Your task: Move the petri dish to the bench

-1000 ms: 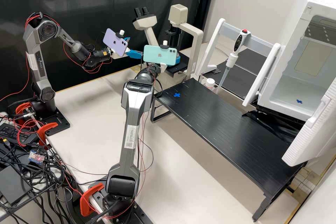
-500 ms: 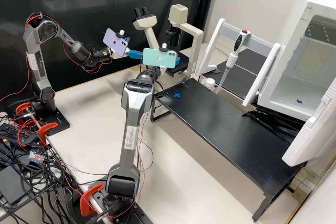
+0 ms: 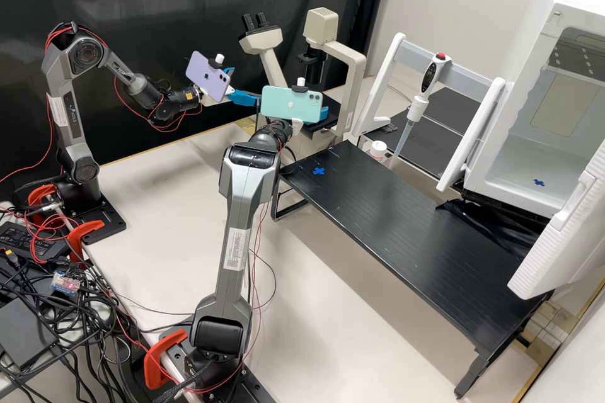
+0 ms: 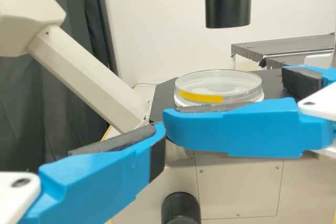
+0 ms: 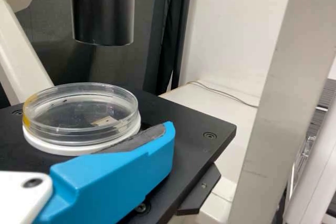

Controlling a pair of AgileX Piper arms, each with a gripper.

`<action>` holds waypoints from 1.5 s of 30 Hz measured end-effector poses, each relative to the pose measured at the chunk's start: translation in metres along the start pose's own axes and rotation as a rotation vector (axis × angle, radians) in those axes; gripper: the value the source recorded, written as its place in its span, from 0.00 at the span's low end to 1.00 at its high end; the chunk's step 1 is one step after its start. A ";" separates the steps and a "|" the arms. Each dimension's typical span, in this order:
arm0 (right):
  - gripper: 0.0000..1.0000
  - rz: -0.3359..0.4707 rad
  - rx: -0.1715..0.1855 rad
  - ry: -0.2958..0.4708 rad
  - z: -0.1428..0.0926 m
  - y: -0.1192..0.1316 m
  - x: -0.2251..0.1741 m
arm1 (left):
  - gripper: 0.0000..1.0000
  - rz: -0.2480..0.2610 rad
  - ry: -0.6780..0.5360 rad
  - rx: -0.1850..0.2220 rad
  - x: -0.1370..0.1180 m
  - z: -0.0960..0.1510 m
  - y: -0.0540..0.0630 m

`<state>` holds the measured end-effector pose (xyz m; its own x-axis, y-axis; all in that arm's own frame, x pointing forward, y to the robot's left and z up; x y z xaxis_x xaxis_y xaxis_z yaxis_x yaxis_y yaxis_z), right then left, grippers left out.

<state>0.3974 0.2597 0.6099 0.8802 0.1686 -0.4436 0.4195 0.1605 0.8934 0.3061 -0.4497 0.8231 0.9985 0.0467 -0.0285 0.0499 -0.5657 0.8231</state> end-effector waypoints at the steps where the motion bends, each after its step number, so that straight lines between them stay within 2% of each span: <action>1: 1.00 0.002 0.002 0.002 0.000 0.001 0.000 | 1.00 0.000 0.000 0.000 0.000 0.000 0.000; 5: 1.00 0.015 0.006 0.020 -0.002 0.010 -0.004 | 1.00 0.000 0.000 0.000 0.000 0.000 0.000; 7: 1.00 0.057 0.015 0.015 0.002 0.017 -0.009 | 1.00 0.000 0.000 0.000 0.000 0.000 0.000; 9: 1.00 0.116 0.042 0.012 0.006 0.027 -0.022 | 1.00 0.000 0.000 0.000 0.000 0.000 0.000; 14: 1.00 0.145 -0.018 0.048 0.000 0.030 -0.042 | 1.00 0.000 0.000 0.000 0.000 0.000 0.000; 20: 1.00 0.179 -0.028 0.071 -0.007 0.030 -0.046 | 1.00 0.000 0.000 0.000 0.000 0.000 0.000; 24: 1.00 0.177 -0.074 0.075 -0.012 0.026 -0.046 | 1.00 0.000 0.000 0.000 0.000 0.000 0.000; 31: 1.00 0.185 -0.100 0.070 -0.024 0.019 -0.036 | 1.00 0.000 0.000 0.000 0.000 0.000 0.000; 37: 1.00 0.211 -0.081 0.047 -0.029 0.022 -0.021 | 1.00 0.000 0.000 0.000 0.000 0.000 0.000; 45: 1.00 0.112 -0.044 0.017 -0.027 0.005 0.001 | 1.00 0.000 0.000 0.000 0.000 0.000 0.000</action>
<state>0.3947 0.2867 0.6116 0.9170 0.2041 -0.3429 0.3085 0.1823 0.9336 0.3061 -0.4497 0.8231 0.9985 0.0467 -0.0285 0.0499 -0.5657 0.8231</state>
